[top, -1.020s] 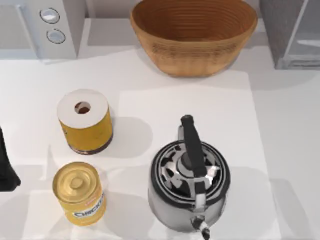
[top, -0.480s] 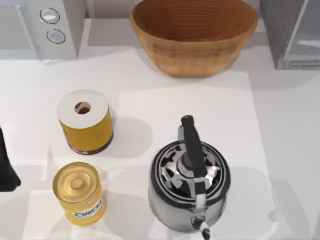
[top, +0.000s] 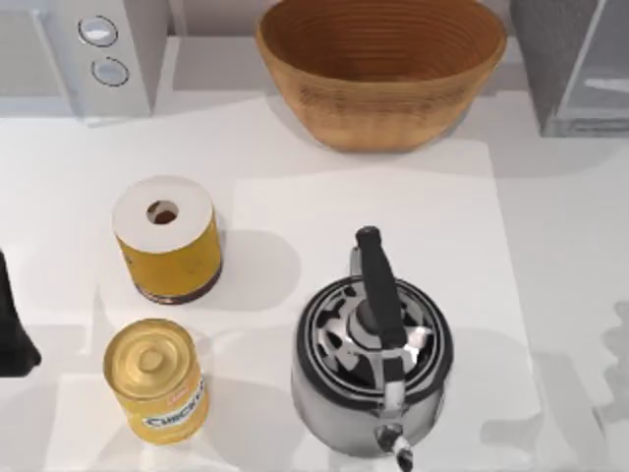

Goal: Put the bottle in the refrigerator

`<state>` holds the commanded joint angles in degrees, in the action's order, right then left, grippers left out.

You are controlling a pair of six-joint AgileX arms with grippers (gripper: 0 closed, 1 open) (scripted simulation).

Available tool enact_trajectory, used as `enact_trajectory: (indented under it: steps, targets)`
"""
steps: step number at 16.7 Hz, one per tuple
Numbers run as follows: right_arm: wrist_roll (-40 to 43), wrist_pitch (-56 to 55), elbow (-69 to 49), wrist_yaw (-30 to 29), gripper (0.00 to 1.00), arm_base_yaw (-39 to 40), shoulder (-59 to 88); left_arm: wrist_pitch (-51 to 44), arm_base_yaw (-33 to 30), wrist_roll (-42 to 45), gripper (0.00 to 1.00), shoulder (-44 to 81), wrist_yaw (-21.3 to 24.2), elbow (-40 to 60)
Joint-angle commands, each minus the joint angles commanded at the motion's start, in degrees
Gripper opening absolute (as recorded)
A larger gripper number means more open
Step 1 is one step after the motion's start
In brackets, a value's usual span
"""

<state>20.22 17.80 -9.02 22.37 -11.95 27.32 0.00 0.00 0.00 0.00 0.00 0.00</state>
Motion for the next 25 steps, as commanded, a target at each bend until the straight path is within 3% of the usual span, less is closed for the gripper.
enact_trajectory:
  steps: [4, 8, 18, 25]
  targets:
    - [-14.3, -9.5, 6.3, -13.0, 0.01, 7.7, -17.8, 0.0, 0.0, 0.0, 1.00, 0.0, 0.0, 0.0]
    - [-19.8, -17.0, 8.9, -21.5, 0.01, 11.6, -26.5, 0.0, 0.0, 0.0, 1.00, 0.0, 0.0, 0.0]
    - [-20.6, -21.1, 6.1, -22.1, 0.01, 10.2, -23.8, 0.0, 0.0, 0.0, 1.00, 0.0, 0.0, 0.0]
    - [-21.2, -42.8, -10.1, -18.9, 0.01, 3.6, 4.2, 0.0, 0.0, 0.0, 1.00, 0.0, 0.0, 0.0]
